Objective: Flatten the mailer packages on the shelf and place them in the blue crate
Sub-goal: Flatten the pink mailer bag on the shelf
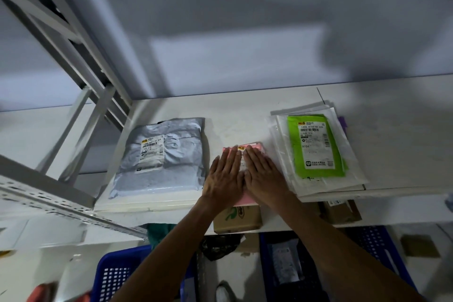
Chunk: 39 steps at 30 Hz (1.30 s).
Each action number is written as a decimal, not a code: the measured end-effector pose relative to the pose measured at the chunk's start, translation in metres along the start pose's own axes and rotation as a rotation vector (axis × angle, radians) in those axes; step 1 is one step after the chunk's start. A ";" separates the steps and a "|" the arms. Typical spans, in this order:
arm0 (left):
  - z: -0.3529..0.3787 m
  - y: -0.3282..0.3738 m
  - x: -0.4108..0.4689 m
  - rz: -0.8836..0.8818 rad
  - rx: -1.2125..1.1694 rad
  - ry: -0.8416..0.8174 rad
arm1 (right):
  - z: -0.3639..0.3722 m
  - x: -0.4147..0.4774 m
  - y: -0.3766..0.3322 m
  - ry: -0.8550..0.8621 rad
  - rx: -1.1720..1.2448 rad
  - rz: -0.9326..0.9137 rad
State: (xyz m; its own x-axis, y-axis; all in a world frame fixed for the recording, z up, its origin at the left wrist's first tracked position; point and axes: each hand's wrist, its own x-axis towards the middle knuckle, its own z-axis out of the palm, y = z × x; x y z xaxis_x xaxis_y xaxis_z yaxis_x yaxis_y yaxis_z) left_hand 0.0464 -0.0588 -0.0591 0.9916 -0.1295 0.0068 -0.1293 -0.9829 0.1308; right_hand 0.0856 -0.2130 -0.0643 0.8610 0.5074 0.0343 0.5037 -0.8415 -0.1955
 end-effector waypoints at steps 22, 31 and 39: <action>-0.062 0.020 -0.074 -0.284 -0.900 0.043 | -0.068 -0.062 -0.020 0.326 0.769 0.262; -0.132 0.020 -0.074 -0.501 -1.528 0.372 | -0.083 -0.083 -0.020 0.417 0.991 0.387; -0.034 0.010 -0.062 0.117 -0.149 0.160 | -0.058 -0.086 -0.021 0.339 0.913 0.378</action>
State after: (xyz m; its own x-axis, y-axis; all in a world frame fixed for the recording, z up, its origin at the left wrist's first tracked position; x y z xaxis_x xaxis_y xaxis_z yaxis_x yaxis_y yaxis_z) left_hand -0.0164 -0.0559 -0.0244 0.9603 -0.2076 0.1862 -0.2525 -0.9308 0.2644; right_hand 0.0050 -0.2505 -0.0060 0.9971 0.0427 0.0625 0.0744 -0.4026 -0.9124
